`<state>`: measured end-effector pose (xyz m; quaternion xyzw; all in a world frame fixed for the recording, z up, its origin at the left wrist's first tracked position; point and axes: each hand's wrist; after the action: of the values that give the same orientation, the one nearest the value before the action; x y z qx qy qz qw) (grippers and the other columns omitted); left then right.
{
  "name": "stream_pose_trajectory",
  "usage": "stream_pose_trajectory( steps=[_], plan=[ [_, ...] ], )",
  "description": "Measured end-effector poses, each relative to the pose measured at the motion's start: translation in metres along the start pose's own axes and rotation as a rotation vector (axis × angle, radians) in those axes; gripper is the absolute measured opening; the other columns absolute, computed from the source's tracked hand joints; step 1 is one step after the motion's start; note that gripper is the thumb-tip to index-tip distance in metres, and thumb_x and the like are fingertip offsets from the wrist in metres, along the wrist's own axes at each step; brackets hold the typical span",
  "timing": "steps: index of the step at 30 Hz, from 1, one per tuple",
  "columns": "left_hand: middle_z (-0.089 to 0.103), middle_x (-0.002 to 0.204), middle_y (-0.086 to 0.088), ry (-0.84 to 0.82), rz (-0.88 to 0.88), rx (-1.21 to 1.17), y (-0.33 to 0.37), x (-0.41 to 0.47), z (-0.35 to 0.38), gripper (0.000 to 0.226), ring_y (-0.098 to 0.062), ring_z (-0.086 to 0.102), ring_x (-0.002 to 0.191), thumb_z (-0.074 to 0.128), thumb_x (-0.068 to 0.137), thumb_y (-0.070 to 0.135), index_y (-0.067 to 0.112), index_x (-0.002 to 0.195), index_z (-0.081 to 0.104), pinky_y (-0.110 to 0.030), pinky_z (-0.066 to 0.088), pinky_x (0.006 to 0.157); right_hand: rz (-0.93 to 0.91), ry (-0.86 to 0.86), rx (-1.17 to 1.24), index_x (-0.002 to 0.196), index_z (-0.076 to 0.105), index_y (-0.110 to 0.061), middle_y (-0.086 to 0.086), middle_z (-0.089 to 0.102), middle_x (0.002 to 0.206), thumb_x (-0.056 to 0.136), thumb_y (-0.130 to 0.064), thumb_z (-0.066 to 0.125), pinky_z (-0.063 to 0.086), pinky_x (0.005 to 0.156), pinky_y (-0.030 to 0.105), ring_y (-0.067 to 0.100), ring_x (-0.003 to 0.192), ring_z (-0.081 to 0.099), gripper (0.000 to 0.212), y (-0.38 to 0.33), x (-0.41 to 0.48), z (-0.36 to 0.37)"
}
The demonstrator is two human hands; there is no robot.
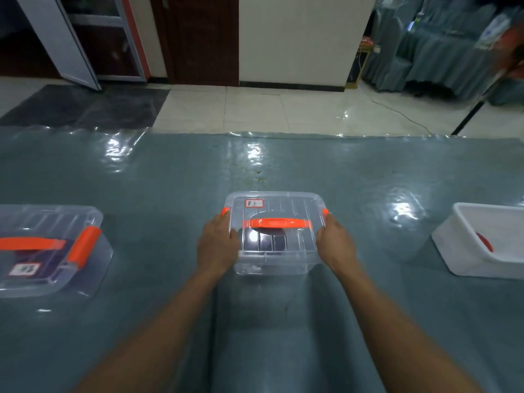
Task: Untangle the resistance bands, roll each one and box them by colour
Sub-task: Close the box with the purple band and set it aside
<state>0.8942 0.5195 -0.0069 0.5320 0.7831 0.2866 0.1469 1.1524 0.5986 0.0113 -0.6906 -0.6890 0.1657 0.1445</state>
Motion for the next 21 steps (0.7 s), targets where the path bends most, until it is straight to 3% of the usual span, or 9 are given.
stream_pose_trajectory(
  steps=[2, 4, 6, 11, 21],
  plan=[
    [0.043, 0.153, -0.012, -0.115, 0.102, 0.222, -0.004, -0.002, -0.011, 0.061, -0.034, 0.041, 0.134, 0.044, 0.101, 0.031, 0.015, 0.157, 0.028, -0.049, 0.042, 0.108, 0.002, -0.049, -0.055, 0.144, 0.042, -0.010, 0.022, 0.062, 0.125, 0.096, -0.013, 0.044, 0.050, 0.087, 0.046, 0.043, 0.108, 0.060, 0.048, 0.002, -0.018, -0.011],
    [0.030, 0.162, -0.012, -0.166, 0.187, 0.339, -0.001, -0.009, -0.019, 0.057, -0.035, 0.030, 0.146, 0.044, 0.102, 0.035, 0.013, 0.153, 0.034, -0.051, 0.039, 0.111, -0.010, -0.105, -0.116, 0.136, 0.048, -0.006, 0.022, 0.060, 0.126, 0.098, -0.019, 0.047, 0.050, 0.091, 0.046, 0.042, 0.112, 0.059, 0.040, 0.003, -0.037, -0.026],
    [0.030, 0.163, -0.012, -0.184, 0.294, 0.366, 0.008, -0.020, -0.023, 0.051, -0.032, 0.024, 0.152, 0.046, 0.103, 0.035, 0.013, 0.149, 0.043, -0.050, 0.036, 0.114, -0.024, -0.137, -0.111, 0.135, 0.052, -0.009, 0.019, 0.060, 0.130, 0.098, -0.021, 0.050, 0.050, 0.097, 0.046, 0.040, 0.117, 0.058, 0.040, 0.002, -0.056, -0.038],
    [0.056, 0.143, -0.004, -0.239, 0.544, 0.212, 0.062, -0.064, -0.018, 0.044, -0.027, 0.047, 0.136, 0.055, 0.099, 0.033, 0.016, 0.140, 0.055, -0.042, 0.039, 0.109, -0.042, -0.173, -0.024, 0.143, 0.052, -0.016, 0.011, 0.057, 0.144, 0.098, -0.028, 0.057, 0.044, 0.107, 0.043, 0.033, 0.131, 0.053, 0.047, 0.018, -0.114, -0.061],
    [0.051, 0.152, -0.003, -0.542, 0.805, 0.197, 0.231, -0.172, 0.076, 0.049, -0.025, 0.045, 0.140, 0.047, 0.104, 0.041, 0.021, 0.149, 0.045, -0.038, 0.035, 0.115, 0.182, -0.064, 0.129, 0.148, 0.047, -0.013, 0.008, 0.050, 0.151, 0.099, -0.029, 0.059, 0.030, 0.116, 0.031, 0.024, 0.141, 0.044, 0.053, 0.180, -0.207, -0.136]
  ],
)
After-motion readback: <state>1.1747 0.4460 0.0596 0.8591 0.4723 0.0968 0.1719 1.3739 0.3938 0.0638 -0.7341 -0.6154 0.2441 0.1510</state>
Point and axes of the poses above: each hand's wrist, its own x-axis towards the middle knuckle, its own z-axis out of the palm, y = z × x
